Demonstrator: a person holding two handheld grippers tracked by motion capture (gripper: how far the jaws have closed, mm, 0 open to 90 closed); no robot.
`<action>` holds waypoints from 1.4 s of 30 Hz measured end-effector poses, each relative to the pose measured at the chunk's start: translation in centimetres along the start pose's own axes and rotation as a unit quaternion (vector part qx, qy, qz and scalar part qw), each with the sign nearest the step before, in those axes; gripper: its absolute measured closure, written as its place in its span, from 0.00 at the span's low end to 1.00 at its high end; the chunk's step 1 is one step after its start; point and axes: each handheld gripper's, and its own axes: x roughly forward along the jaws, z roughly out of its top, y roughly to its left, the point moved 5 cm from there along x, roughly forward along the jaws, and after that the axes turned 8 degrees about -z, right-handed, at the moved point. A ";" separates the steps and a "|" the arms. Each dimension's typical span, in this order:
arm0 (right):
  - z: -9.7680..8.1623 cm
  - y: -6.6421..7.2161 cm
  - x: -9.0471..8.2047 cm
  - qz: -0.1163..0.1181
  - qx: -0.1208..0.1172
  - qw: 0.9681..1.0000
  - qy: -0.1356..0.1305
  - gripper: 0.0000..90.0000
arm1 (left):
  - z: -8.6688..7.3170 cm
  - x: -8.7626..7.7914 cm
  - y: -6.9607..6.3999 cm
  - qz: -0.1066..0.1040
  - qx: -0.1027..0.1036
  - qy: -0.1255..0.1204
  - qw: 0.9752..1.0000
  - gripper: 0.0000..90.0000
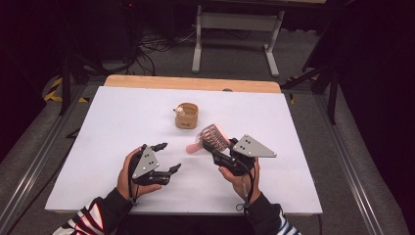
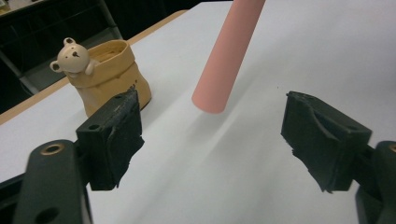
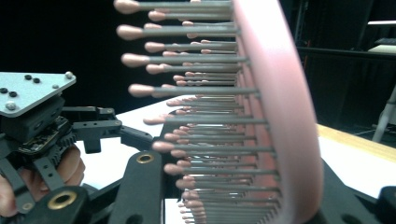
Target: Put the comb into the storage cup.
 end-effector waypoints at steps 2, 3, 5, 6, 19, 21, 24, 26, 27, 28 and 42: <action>0.2 -0.2 -0.3 -0.005 -0.004 1.000 -0.003 0.70 | -0.2 -0.3 0.2 -0.001 0.000 0.003 1.000 0.20; 0.3 -0.3 -0.3 -0.008 -0.005 1.000 -0.005 0.70 | -0.3 -0.4 0.3 0.001 0.004 0.009 1.000 0.19; 0.4 -0.5 -0.5 -0.012 -0.007 1.000 -0.008 0.70 | -0.5 -0.9 0.5 -0.001 0.007 0.011 1.000 0.16; 0.5 -0.6 -0.6 -0.014 -0.006 1.000 -0.009 0.70 | -0.5 -0.9 0.5 -0.001 0.007 0.011 1.000 0.16; 1.1 -1.9 -1.4 -0.032 -0.005 0.999 -0.020 0.70 | -2.5 -4.1 2.3 0.005 -0.012 0.001 1.000 0.13; 1.1 -2.1 -1.4 -0.035 -0.005 0.999 -0.020 0.70 | -2.7 -4.3 2.4 0.007 -0.013 0.004 1.000 0.13; 1.3 -2.3 -1.4 -0.039 -0.004 0.999 -0.021 0.70 | -3.2 -4.7 2.5 0.009 -0.011 0.009 1.000 0.13; 1.3 -2.4 -1.4 -0.040 -0.005 0.999 -0.021 0.70 | -3.5 -5.1 2.6 0.007 -0.013 0.010 1.000 0.13; 1.4 -2.4 -1.3 -0.040 -0.005 0.999 -0.022 0.70 | -3.6 -5.2 2.6 0.007 -0.014 0.009 1.000 0.12; 1.4 -2.4 -1.3 -0.041 -0.007 0.999 -0.022 0.70 | -3.7 -5.4 2.6 0.008 -0.014 0.010 1.000 0.12; 5.1 -3.6 0.1 -0.063 -0.021 0.997 -0.042 0.70 | -5.7 -7.7 3.3 0.016 -0.032 0.019 0.999 0.10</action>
